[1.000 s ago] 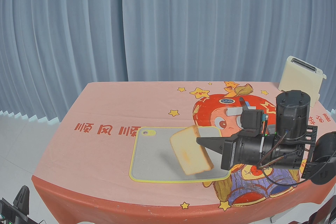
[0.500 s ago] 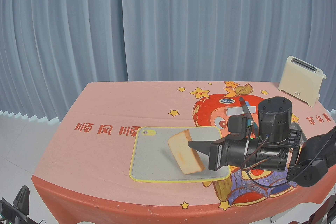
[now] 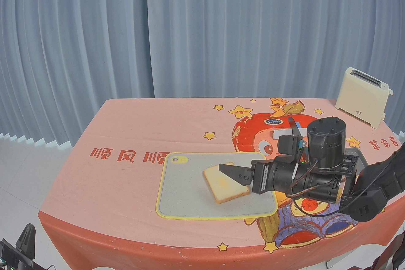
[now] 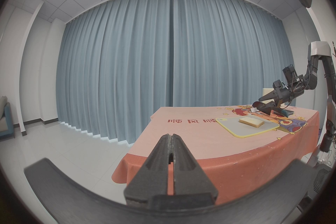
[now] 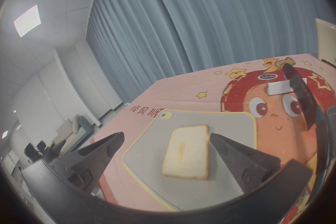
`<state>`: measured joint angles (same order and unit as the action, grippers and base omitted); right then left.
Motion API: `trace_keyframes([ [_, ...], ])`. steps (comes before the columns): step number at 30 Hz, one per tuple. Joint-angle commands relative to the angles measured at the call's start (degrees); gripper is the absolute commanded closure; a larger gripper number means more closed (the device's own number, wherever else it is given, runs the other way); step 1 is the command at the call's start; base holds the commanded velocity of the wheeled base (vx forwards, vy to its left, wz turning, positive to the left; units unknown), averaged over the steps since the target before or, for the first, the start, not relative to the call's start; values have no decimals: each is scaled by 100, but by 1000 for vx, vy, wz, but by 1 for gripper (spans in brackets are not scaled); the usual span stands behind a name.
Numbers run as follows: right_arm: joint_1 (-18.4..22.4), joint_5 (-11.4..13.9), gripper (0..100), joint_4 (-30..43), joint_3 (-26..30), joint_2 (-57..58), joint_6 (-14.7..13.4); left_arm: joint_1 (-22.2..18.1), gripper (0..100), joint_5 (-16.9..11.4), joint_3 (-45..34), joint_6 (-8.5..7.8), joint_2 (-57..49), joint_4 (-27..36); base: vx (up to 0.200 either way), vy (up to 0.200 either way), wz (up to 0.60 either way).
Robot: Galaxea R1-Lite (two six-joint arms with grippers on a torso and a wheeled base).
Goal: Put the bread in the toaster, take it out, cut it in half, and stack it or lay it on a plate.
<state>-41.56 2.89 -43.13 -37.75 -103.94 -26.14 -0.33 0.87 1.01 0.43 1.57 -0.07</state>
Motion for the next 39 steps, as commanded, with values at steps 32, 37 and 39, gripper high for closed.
trace_keyframes([
  [32,-415,-219,0,551,-92,-601,-287,-2,100,1,-101,-8,1,-1,0,0,0],
  [37,-907,71,0,411,-144,-628,-823,-2,100,1,-101,-8,1,-1,0,0,0],
  [39,-1030,212,0,217,-144,-681,-1007,-2,100,1,-101,-8,1,-1,0,0,0],
])
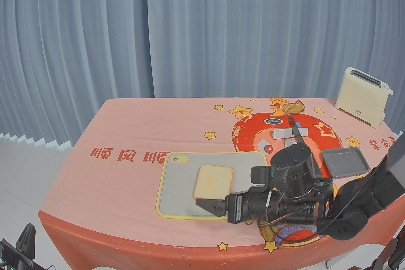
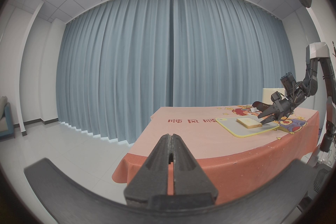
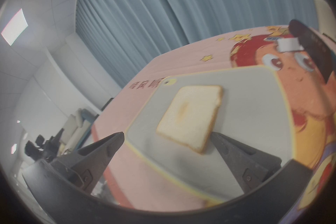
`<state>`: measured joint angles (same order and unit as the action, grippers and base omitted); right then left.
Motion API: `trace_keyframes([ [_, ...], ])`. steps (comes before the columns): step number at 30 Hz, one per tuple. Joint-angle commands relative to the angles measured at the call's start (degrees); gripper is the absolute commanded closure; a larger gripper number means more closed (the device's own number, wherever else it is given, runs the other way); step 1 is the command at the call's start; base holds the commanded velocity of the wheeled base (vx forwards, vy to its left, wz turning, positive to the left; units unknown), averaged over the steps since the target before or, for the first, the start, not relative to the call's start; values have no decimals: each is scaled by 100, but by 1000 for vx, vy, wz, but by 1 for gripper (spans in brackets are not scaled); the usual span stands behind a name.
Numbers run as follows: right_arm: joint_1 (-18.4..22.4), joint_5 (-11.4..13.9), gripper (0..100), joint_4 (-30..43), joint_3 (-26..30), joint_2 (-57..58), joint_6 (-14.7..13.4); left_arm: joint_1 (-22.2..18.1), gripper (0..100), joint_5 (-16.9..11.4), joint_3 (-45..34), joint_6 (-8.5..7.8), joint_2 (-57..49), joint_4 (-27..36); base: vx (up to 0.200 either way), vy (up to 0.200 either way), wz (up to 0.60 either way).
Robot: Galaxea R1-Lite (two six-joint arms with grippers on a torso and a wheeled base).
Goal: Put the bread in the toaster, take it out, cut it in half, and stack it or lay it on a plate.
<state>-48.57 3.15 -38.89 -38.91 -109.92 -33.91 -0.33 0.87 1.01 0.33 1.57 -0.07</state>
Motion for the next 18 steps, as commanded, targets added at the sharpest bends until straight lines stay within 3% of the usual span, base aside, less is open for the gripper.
trace_keyframes([
  [1,-364,230,0,-295,-20,-91,-291,-2,100,1,-101,2,1,-1,0,0,0],
  [6,-408,731,0,-1051,59,-73,-819,-2,100,1,-101,2,1,-1,0,0,0],
  [10,-294,705,0,-1358,59,-38,-942,-2,100,1,-101,2,1,-1,0,0,0],
  [14,32,476,0,-1253,33,314,-528,-2,100,1,-101,2,1,-1,0,0,0],
  [15,181,389,0,-1147,-73,331,-247,-2,100,1,-101,2,1,-1,0,0,0],
  [16,234,371,0,-1095,-143,322,-142,-2,100,1,-101,2,1,-1,0,0,0],
  [18,436,336,0,-629,-697,243,324,-2,100,1,-101,2,1,-1,0,0,0],
])
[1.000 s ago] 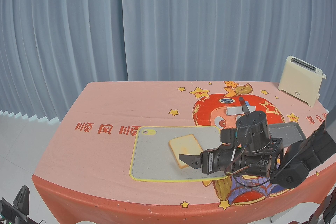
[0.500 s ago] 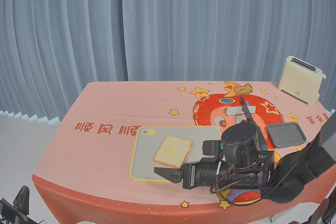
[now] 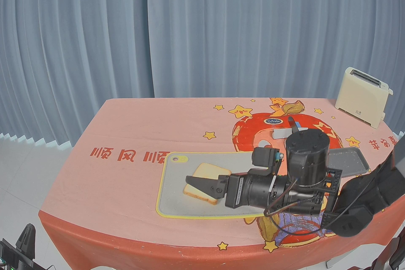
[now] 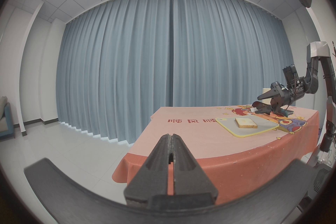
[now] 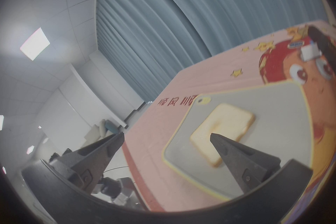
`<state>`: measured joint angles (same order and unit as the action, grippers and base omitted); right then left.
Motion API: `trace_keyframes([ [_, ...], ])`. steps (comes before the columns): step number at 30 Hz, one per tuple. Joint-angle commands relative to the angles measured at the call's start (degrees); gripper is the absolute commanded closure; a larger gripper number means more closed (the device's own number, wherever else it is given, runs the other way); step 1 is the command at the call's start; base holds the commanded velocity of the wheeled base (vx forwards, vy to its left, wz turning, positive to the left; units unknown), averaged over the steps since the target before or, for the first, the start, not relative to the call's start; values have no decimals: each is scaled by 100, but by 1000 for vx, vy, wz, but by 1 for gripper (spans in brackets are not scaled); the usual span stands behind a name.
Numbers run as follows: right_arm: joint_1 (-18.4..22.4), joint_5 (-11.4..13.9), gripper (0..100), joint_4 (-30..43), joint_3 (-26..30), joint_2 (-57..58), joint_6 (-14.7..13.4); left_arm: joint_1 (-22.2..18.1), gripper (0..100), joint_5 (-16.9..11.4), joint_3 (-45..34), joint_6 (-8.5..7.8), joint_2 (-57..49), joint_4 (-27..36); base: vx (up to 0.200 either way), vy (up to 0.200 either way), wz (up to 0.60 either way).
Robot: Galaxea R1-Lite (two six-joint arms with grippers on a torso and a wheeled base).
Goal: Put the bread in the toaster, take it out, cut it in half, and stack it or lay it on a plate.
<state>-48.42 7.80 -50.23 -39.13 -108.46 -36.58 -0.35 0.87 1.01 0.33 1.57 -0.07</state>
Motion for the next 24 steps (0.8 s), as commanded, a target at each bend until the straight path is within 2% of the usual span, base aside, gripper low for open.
trace_keyframes([
  [1,509,-130,0,909,-1009,18,793,0,100,1,-101,2,1,-1,0,0,0],
  [2,553,-130,100,1296,-1264,-26,943,0,100,1,-101,2,1,-1,0,0,0],
  [4,588,-121,100,2280,-1958,-88,1215,0,100,1,-101,2,1,-1,0,0,0],
  [6,588,-112,100,3168,-2608,-193,1347,0,100,1,-101,2,1,-1,0,0,0],
  [7,588,-112,100,3361,-2767,-228,1373,0,100,1,-101,2,1,-1,0,0,0],
  [8,588,-112,100,4021,-3338,-439,1479,0,100,1,-101,2,1,-1,0,0,0],
  [10,571,-112,100,4504,-3856,-712,1628,0,100,1,-101,2,1,-1,0,0,0],
  [13,562,-121,100,4829,-4278,-1063,1804,0,100,1,-101,2,1,-1,0,0,0],
  [19,535,-139,100,4829,-4472,-1634,1821,0,100,1,-101,2,1,-1,0,0,0],
  [21,562,-332,100,4812,-4507,-1925,1830,0,100,1,-101,2,1,-1,0,0,0],
  [24,571,-376,100,4829,-4498,-2100,1830,0,100,1,-101,2,1,-1,0,0,0],
])
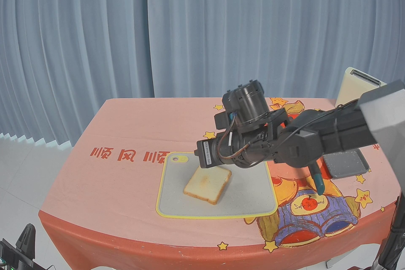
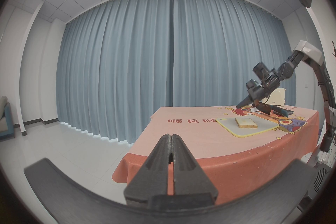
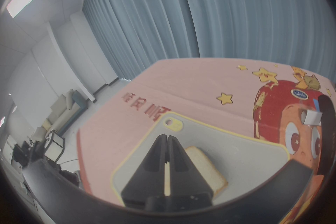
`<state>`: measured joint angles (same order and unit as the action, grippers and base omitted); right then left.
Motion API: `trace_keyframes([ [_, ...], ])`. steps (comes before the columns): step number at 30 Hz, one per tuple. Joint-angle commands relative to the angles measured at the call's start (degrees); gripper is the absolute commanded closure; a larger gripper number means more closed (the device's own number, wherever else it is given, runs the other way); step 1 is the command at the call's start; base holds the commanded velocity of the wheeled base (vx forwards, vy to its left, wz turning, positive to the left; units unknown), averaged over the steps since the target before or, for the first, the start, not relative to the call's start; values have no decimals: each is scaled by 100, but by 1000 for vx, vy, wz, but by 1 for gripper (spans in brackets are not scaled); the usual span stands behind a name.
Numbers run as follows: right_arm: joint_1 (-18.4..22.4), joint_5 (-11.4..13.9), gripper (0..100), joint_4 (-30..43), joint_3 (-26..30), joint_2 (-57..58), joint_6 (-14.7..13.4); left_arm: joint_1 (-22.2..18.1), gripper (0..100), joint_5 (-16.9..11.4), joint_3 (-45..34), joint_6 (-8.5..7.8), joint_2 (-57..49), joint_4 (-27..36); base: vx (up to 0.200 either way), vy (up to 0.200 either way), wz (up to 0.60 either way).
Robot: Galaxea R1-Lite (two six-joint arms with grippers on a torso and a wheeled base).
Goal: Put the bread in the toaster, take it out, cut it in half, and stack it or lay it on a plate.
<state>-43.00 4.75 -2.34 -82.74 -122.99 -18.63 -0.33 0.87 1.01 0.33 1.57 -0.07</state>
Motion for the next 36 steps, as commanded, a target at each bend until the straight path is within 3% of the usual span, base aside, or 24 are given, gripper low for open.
trace_keyframes([
  [1,28,-71,100,41,-137,-665,35,-2,100,1,-101,2,1,-1,0,0,0],
  [18,107,-98,100,76,408,-120,43,-2,100,1,-101,2,1,-1,0,0,0],
  [24,213,-185,100,76,917,302,61,-2,100,1,-101,2,1,-1,0,0,0],
  [31,485,-484,100,76,1480,882,114,-2,100,1,-101,2,1,-1,0,0,0],
  [36,494,-502,100,67,1752,1251,70,-2,100,1,-101,2,1,-1,0,0,0],
])
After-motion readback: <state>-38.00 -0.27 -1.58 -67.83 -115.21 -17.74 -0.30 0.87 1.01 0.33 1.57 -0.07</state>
